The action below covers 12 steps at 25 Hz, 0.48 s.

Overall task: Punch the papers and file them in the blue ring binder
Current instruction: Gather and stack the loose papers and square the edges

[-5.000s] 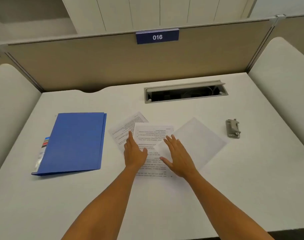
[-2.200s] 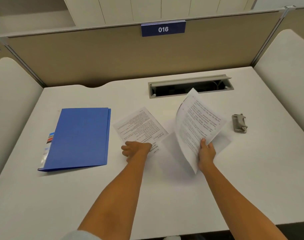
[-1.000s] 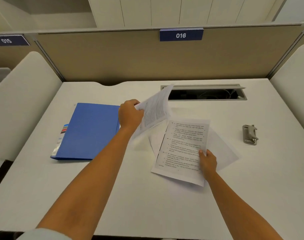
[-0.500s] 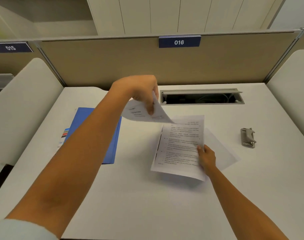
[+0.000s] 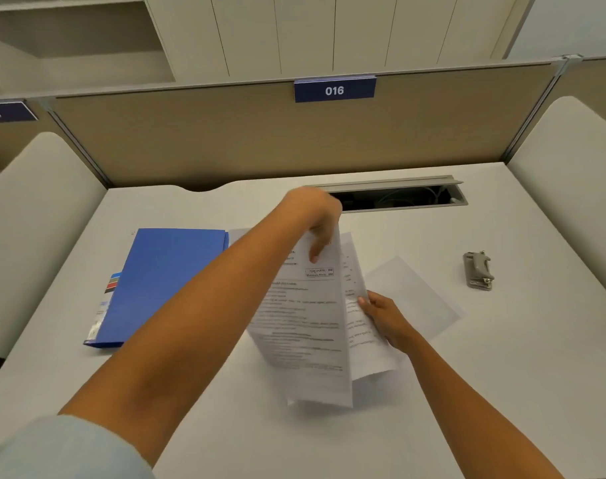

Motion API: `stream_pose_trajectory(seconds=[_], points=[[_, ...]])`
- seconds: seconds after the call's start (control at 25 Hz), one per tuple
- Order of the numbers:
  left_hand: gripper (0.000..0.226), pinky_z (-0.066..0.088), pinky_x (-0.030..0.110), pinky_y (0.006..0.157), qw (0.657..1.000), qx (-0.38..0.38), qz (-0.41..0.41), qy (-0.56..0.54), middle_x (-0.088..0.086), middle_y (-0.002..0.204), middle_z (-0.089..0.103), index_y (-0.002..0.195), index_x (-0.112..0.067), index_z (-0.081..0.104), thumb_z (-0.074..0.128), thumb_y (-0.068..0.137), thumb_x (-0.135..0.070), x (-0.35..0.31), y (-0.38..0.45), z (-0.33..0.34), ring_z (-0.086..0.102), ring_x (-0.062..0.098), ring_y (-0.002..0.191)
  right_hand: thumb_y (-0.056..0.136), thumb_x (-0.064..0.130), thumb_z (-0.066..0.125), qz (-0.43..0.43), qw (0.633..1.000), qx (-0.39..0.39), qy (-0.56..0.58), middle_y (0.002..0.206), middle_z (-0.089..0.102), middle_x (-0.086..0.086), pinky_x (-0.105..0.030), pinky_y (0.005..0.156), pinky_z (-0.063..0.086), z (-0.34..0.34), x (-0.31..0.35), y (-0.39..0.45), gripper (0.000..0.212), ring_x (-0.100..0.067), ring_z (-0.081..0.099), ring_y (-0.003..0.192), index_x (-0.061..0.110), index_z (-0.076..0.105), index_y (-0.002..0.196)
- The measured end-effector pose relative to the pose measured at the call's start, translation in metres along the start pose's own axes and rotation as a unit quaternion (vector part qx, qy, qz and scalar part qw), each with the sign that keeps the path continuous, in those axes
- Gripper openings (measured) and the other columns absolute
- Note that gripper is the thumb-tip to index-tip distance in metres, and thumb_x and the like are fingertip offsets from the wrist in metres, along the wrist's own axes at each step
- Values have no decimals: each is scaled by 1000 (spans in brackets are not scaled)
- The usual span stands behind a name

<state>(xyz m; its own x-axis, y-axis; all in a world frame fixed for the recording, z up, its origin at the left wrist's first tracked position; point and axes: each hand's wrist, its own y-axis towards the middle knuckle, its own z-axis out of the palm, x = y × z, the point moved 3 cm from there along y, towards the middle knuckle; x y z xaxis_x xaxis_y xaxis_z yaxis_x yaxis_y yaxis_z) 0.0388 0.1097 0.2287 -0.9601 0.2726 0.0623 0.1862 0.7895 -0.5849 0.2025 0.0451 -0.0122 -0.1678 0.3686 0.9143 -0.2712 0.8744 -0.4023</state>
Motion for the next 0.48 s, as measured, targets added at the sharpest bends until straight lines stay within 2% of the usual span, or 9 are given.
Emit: stream_pose_trajectory(seconds=[0.16, 0.36, 0.48], points=[[49, 50, 32, 72, 998, -36, 18, -56, 8, 110, 65, 111, -7, 62, 85, 69, -18, -1, 37, 42, 61, 23, 87, 99, 28, 49, 28, 998, 37, 30, 105, 73, -12, -47, 80, 58, 8, 5, -2, 26, -33, 71, 92, 13, 63, 116], [39, 48, 32, 70, 979, -109, 21, -171, 7, 106, 68, 110, -11, 66, 81, 75, -21, 11, 67, 74, 60, 22, 82, 99, 32, 48, 53, 997, 41, 46, 107, 73, -10, -51, 87, 55, 12, -4, 0, 29, -32, 70, 95, 15, 62, 119], [38, 47, 33, 73, 964, -152, 2, -217, 5, 106, 67, 112, -12, 66, 78, 78, -23, 18, 80, 86, 62, 23, 88, 98, 37, 50, 59, 997, 32, 43, 106, 73, -9, -51, 86, 56, 13, -8, 1, 33, -31, 71, 95, 15, 64, 116]])
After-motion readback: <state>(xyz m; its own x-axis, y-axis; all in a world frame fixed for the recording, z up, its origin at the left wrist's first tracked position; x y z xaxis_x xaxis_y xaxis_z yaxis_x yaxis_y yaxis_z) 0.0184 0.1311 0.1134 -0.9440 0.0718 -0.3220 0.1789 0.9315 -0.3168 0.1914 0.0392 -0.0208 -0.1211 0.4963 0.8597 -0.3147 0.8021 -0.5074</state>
